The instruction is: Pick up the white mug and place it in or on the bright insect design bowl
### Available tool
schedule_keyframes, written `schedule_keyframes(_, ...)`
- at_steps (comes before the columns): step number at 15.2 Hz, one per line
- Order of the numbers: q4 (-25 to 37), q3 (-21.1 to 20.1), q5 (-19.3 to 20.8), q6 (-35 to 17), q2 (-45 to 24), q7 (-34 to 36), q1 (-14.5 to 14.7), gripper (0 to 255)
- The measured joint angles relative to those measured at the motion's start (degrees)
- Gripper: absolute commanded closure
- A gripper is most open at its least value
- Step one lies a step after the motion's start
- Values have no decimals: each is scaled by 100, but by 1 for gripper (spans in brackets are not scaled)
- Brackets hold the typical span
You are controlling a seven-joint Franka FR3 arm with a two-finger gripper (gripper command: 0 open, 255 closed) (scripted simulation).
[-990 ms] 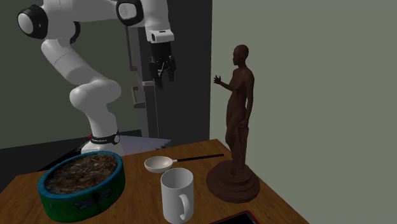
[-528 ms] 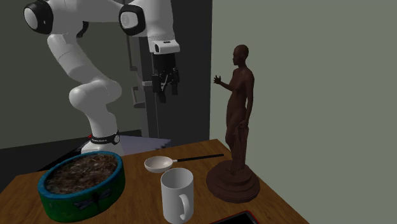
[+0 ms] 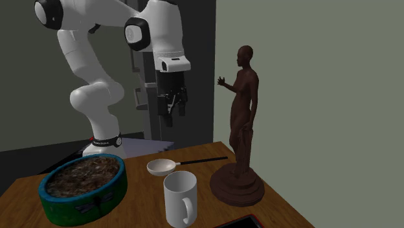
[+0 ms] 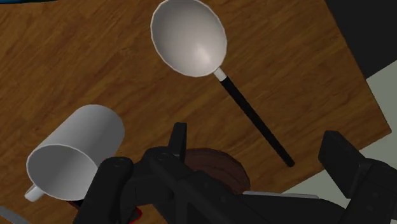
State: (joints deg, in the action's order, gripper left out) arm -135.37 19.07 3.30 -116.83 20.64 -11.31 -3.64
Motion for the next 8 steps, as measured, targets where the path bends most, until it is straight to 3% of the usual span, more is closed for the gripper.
schedule_keyframes(8, 874, 603, -250, -725, -1558, -1015, -130, 0)
